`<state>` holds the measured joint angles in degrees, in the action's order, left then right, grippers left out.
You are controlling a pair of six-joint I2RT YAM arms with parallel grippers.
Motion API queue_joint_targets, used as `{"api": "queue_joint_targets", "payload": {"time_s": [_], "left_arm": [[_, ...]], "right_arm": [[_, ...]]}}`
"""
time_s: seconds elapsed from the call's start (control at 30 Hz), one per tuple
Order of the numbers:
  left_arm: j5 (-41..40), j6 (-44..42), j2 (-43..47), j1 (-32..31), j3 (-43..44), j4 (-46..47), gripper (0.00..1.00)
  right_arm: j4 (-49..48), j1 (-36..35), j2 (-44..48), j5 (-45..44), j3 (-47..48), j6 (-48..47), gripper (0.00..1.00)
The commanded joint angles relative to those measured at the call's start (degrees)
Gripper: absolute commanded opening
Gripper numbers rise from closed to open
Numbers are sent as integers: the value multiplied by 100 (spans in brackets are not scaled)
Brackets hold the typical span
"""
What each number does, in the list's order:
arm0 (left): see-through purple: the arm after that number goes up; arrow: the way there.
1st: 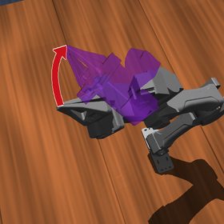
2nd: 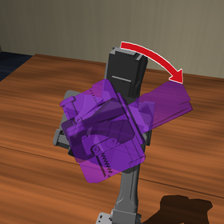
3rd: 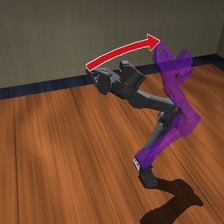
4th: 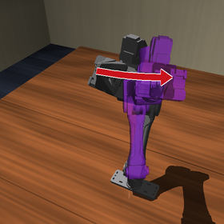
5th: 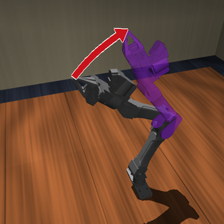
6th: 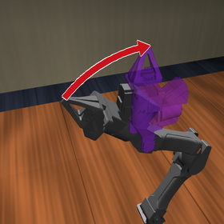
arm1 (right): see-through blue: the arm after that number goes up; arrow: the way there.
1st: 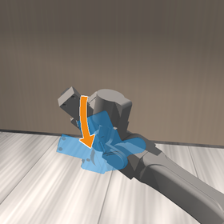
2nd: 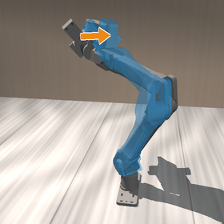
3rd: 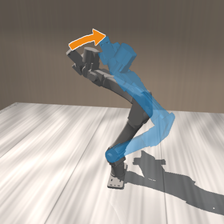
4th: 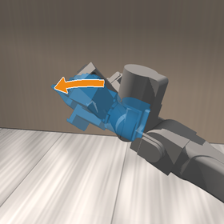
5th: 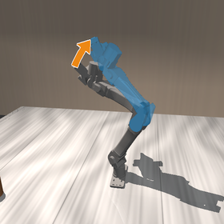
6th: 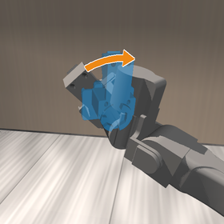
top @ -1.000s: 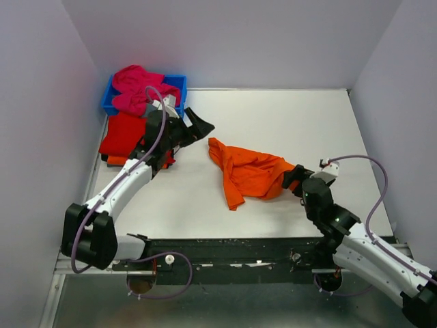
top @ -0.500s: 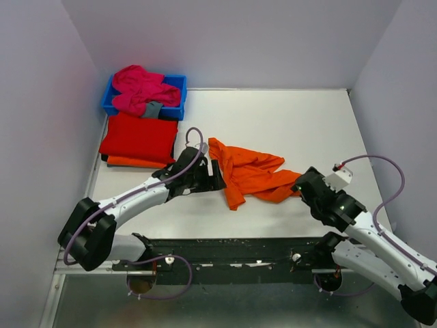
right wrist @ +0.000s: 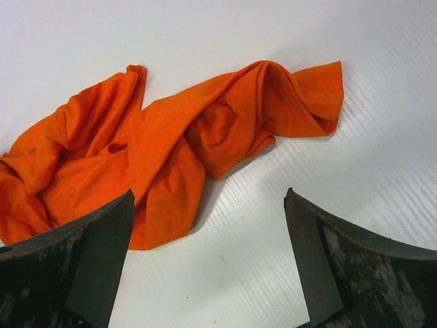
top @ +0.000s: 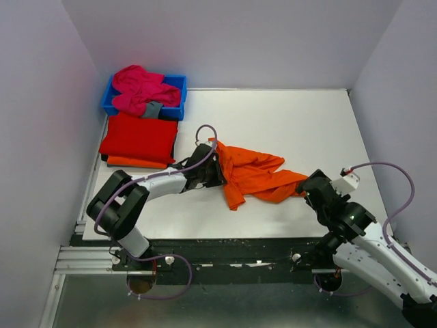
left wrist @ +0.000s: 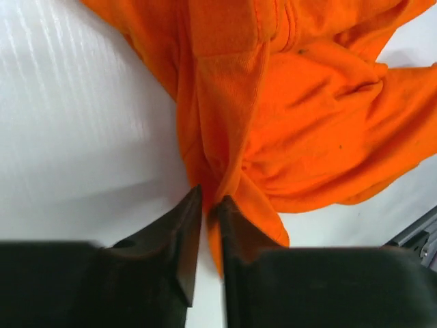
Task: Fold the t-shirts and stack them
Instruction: Flatten out the tshirt
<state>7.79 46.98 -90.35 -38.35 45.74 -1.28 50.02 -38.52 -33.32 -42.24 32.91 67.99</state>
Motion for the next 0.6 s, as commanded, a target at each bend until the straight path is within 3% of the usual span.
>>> {"api": "queue_joint_targets", "payload": {"time_s": [0.0,0.07,0.2,0.33,0.57], "left_arm": [[-24,145,-281,-6,172,663,16],[55,101,-352,38,277,638,0],[293,162,-11,301,16,804,0],[731,118,578,880,-450,840,0],[996,-233,1475,1531,-996,427,0]], "right_arm": [[-360,3,-253,-118,-109,-268,97],[-536,3,-472,22,-135,-338,97],[-379,3,-947,-3,31,29,94],[-291,38,-1045,-214,75,461,84],[-537,371,-1642,-48,540,66,79]]}}
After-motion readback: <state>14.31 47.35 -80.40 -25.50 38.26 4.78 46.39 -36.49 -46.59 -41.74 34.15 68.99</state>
